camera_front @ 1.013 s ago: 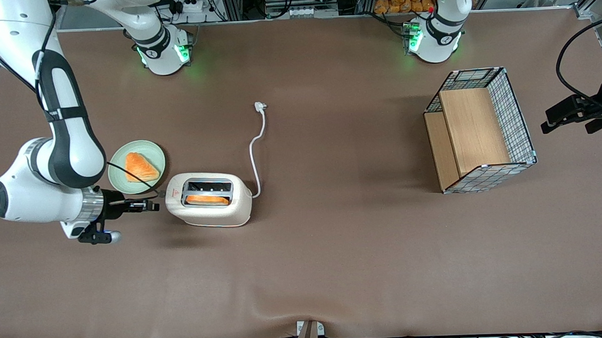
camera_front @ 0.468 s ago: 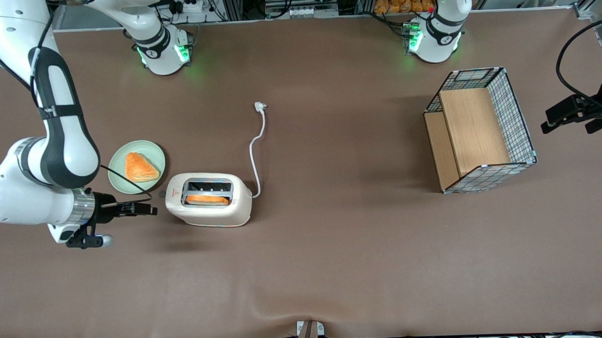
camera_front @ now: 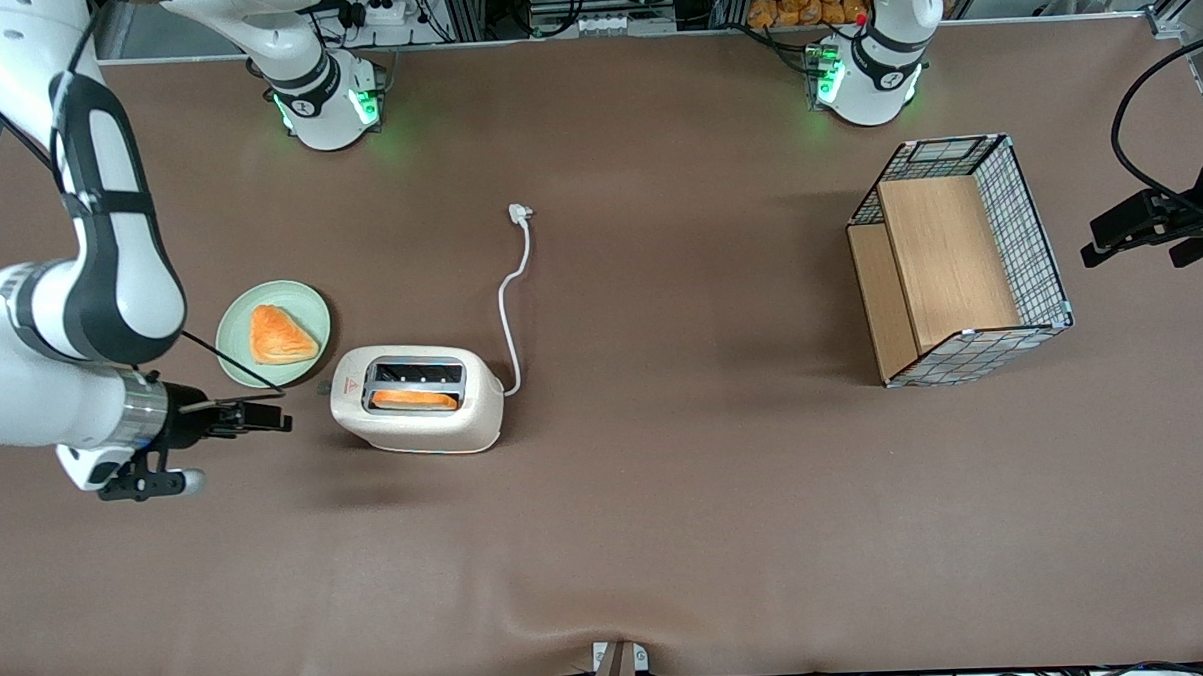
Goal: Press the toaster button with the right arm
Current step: 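Lift the right gripper off the lever and withdraw it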
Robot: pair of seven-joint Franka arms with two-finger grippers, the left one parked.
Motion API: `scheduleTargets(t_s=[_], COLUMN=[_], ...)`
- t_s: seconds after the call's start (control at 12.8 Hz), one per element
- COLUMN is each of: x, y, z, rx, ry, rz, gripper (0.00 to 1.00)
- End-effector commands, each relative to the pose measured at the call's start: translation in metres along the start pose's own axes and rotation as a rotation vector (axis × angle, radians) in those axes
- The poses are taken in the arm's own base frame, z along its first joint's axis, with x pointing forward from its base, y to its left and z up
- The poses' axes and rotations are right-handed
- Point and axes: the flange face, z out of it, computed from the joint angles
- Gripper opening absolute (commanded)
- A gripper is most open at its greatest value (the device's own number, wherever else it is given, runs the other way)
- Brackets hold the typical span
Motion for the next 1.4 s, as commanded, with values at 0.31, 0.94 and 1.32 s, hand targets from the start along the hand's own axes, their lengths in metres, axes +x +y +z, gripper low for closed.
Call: scheduleTargets(t_s=[0.31,0.94,1.32], x=[-0.06,-0.133,-0.156], y=[-0.018,-0.016,-0.009], z=[-0.119,-0.178,-0.2], rx=[-0.178,-0.201,-0.195], ry=[0.01,0.033,0.009], rz=[0.011,0.032,0.161], gripper=[1.0,1.0,1.0])
